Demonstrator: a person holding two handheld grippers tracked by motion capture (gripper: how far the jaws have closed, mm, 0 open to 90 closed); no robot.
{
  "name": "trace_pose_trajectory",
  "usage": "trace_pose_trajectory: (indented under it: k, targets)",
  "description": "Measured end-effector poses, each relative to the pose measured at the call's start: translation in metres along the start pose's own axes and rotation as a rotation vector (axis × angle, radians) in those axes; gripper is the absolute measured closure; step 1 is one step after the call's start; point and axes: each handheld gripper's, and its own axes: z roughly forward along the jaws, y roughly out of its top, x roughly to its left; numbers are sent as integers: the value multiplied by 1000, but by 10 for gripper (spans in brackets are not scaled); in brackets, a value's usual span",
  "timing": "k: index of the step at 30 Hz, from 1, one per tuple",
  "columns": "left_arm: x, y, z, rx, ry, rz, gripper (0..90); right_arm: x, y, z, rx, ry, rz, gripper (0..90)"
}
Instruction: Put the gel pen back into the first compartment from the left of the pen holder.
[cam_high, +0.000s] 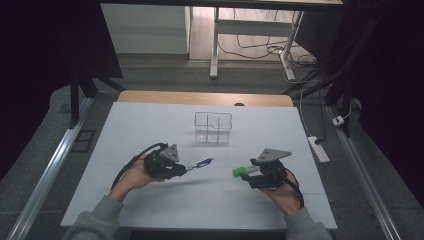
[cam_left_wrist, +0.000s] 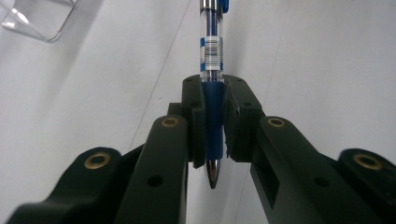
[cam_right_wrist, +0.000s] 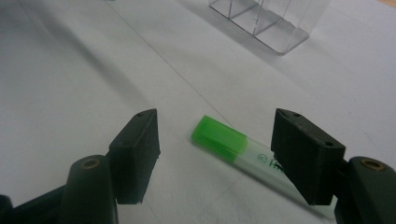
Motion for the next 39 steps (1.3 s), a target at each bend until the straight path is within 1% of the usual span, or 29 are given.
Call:
trace_pose_trajectory:
  k: [4, 9, 18, 24, 32, 39]
  targets:
    - [-3, 3, 3, 4, 0, 10, 792, 3, 3, 3, -4, 11, -5, 322]
    - [-7, 8, 7, 11, -3, 24, 792, 8, 6, 7, 5, 28, -18, 316]
    - [-11, 13, 13, 24, -6, 40, 792, 16, 11, 12, 10, 39, -37, 316]
    - [-12, 15, 17, 27, -6, 41, 792, 19, 13, 15, 19, 45, -46, 316]
    - [-14, 18, 20, 32, -10, 47, 792, 24, 15, 19, 12, 54, -56, 315]
    - [-16, 23, 23, 34, -18, 59, 792, 31, 22, 24, 17, 69, -74, 314]
